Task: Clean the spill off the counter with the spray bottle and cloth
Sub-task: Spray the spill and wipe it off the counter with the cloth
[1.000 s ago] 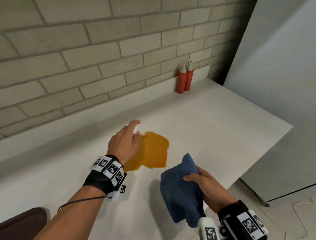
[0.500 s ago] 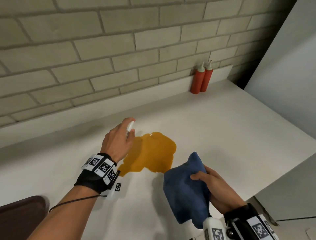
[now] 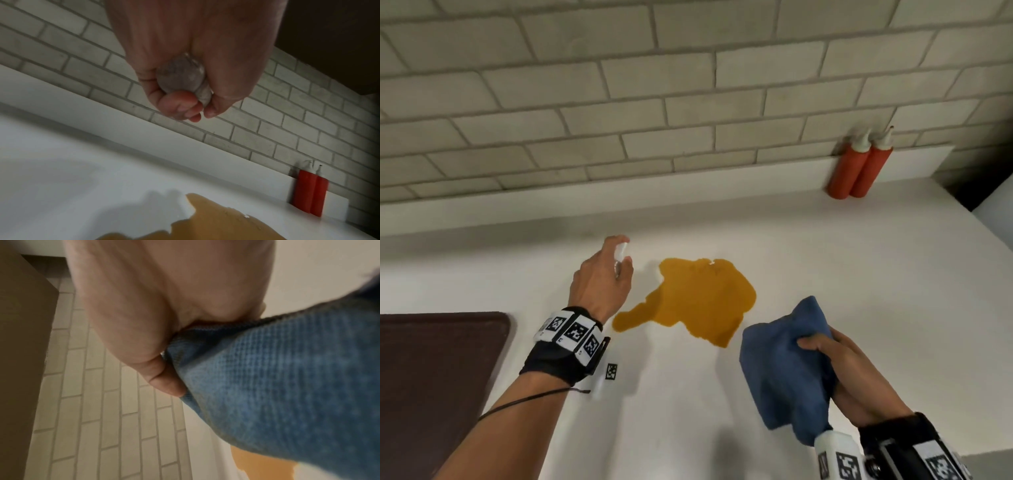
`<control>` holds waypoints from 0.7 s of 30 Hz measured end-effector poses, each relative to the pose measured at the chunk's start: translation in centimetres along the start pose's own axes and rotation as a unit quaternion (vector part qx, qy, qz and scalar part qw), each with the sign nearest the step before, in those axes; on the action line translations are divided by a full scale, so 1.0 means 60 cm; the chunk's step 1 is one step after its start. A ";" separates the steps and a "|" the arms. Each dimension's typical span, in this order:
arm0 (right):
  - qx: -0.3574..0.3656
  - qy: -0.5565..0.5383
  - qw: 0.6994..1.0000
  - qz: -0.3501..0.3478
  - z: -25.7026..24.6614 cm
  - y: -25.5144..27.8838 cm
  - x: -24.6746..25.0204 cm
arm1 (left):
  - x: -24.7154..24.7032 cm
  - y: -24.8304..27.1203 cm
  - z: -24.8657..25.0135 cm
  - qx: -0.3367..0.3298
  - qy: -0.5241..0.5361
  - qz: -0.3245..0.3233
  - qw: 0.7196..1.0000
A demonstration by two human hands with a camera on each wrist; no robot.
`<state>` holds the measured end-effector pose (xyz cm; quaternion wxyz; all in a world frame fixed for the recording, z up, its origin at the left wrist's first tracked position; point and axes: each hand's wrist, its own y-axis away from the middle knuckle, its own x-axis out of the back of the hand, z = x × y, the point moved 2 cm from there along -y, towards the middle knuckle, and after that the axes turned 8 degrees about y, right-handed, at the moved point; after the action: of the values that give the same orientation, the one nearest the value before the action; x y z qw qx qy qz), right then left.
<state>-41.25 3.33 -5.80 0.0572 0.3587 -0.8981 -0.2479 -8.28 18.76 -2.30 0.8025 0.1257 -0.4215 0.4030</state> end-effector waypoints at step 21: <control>0.006 0.020 1.000 0.018 -0.028 -0.005 0.023 | -0.043 0.152 -0.028 0.040 0.032 0.021 0.998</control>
<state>-41.61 1.52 -4.59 0.0775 0.3476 -0.9045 -0.2346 -15.01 24.15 -6.56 0.8014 0.1364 -0.3817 0.4399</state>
